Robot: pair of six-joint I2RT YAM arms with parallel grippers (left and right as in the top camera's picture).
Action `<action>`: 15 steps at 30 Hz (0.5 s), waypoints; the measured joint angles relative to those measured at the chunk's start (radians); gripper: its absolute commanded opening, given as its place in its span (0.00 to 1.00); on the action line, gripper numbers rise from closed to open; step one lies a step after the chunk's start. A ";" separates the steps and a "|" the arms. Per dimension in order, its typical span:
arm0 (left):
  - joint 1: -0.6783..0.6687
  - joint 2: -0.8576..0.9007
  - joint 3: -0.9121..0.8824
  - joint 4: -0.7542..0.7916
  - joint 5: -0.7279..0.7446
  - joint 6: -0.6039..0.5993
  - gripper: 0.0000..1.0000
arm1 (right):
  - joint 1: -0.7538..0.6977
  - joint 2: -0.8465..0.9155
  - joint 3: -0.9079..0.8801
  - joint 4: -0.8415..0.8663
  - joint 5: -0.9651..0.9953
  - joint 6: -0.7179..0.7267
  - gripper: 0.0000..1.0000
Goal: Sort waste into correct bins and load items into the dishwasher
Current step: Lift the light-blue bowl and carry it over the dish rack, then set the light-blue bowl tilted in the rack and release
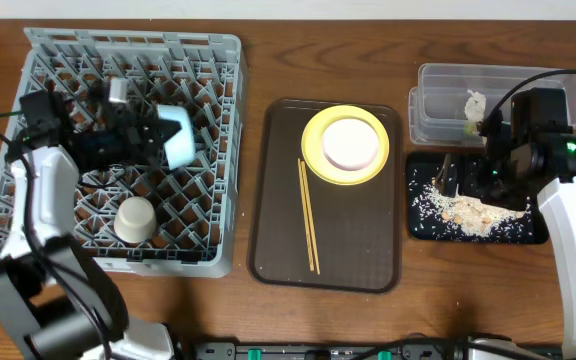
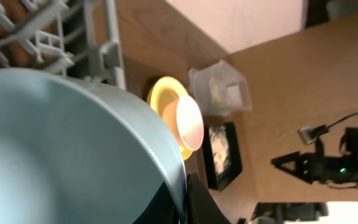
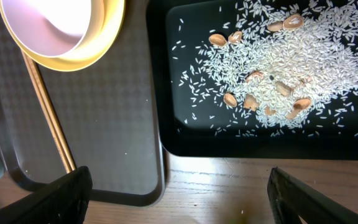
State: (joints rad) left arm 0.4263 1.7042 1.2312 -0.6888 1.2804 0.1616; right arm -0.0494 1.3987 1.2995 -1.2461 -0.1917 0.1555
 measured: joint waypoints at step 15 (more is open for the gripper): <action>0.152 0.119 0.000 -0.007 0.112 0.000 0.14 | 0.000 0.000 0.000 -0.001 0.000 0.000 0.88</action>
State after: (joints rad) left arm 0.5785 1.8236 1.2316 -0.6956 1.3926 0.1619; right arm -0.0494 1.3987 1.2999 -1.2469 -0.1917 0.1555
